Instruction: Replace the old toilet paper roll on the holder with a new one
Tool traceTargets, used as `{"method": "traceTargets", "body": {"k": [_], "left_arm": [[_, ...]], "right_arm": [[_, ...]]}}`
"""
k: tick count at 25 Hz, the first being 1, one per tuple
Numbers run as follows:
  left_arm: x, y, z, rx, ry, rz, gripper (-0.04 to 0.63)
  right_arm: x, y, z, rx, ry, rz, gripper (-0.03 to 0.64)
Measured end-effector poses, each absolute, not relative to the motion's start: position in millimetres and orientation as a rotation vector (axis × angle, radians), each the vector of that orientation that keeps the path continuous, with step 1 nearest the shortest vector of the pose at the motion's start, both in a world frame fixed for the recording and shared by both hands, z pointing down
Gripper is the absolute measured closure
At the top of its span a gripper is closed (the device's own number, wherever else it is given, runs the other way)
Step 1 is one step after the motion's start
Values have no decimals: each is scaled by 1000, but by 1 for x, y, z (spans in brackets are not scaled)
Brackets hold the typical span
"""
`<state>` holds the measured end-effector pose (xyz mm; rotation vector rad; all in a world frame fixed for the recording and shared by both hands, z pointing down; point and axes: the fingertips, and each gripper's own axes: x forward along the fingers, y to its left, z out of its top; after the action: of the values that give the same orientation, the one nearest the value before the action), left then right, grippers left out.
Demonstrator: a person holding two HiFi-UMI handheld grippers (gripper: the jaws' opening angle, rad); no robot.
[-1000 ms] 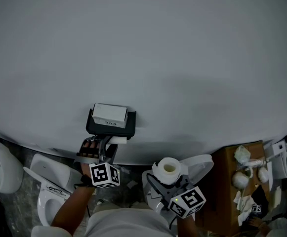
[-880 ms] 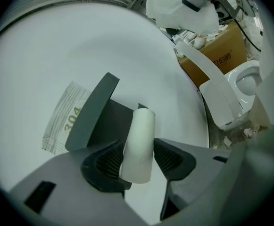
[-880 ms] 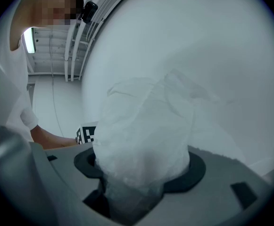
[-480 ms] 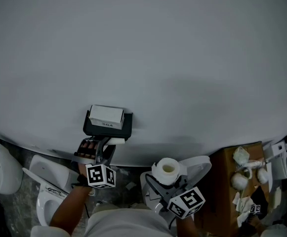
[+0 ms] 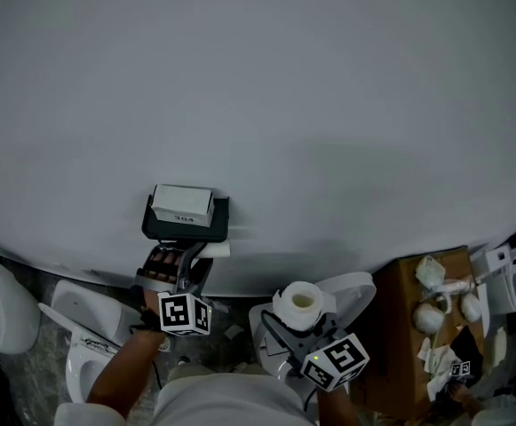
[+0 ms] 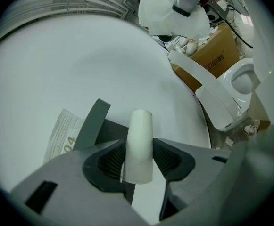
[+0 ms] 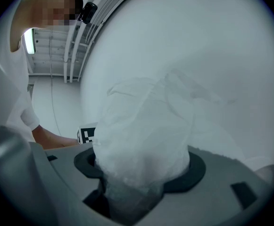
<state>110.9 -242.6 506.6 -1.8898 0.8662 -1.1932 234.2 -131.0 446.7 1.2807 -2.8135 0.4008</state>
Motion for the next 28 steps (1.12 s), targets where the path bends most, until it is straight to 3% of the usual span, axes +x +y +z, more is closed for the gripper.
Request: {"method": "traceTargets", "body": {"k": [28], "left_arm": [[214,-209,495,-1968,615,-952,408]], "right_arm": [[264,-88,452,1502,-2702,427,296]]}}
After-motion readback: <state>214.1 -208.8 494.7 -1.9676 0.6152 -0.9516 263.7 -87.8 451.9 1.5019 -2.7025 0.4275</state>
